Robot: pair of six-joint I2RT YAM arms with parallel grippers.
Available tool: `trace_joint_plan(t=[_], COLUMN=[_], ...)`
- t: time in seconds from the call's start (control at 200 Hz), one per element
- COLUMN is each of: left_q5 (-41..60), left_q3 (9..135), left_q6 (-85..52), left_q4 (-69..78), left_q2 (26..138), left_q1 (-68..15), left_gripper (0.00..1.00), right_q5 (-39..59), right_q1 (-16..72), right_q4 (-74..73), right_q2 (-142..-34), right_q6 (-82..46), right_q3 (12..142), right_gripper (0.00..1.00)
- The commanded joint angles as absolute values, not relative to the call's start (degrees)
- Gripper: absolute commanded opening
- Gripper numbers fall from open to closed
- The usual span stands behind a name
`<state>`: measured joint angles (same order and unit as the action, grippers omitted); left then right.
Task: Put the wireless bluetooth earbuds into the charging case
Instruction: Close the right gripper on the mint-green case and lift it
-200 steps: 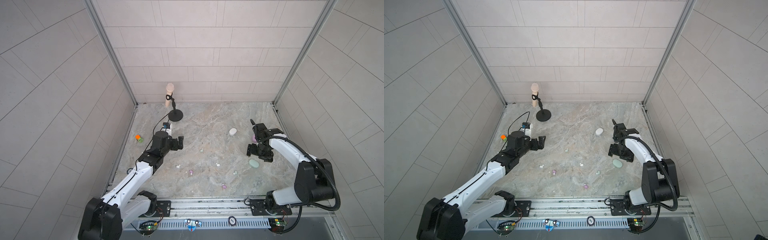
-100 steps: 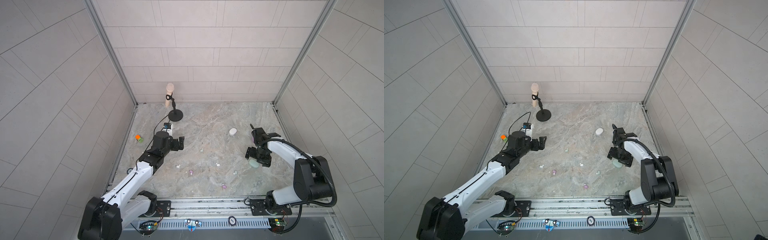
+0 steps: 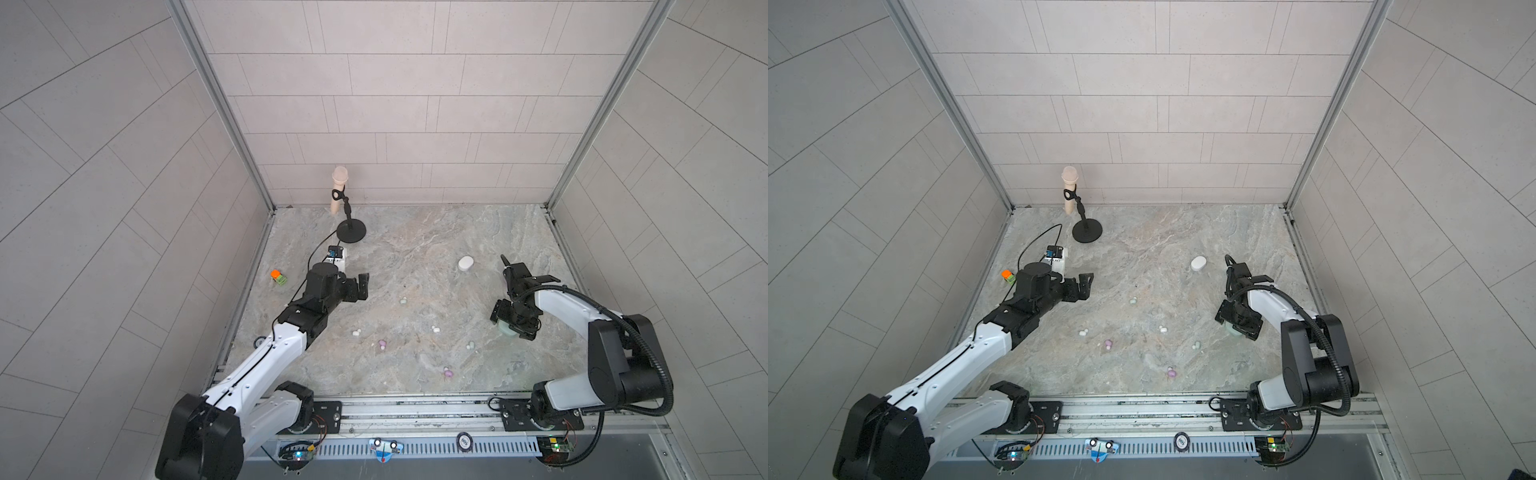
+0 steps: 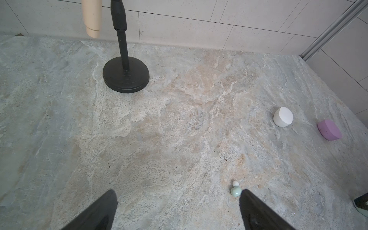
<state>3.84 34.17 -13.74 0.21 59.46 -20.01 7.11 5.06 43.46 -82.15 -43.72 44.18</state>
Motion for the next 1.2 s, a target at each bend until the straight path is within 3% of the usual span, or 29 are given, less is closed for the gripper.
trace_joint_plan(t=[0.0,0.275,0.661,1.196], left_q5=[4.0,4.0,4.0,3.7], left_q3=[35.4,35.4,35.5,35.4], left_q6=[-14.2,-14.2,-14.2,-14.3], left_q4=[0.2,0.2,0.2,0.1], left_q2=[59.3,59.4,59.7,59.8], left_q1=[-20.2,-20.2,-20.2,-20.3], left_gripper=[1.0,1.0,1.0,1.0], right_q5=[6.6,8.2,10.5,9.6], right_q1=[4.4,2.0,2.0,1.9], right_q4=[43.0,42.9,42.2,42.5], right_q2=[-79.8,-77.5,-78.4,-78.3], right_q6=[-45.8,-45.2,-45.1,-45.5], right_q3=[43.3,42.4,41.2,41.5], right_gripper=[0.81,0.75,0.76,0.65])
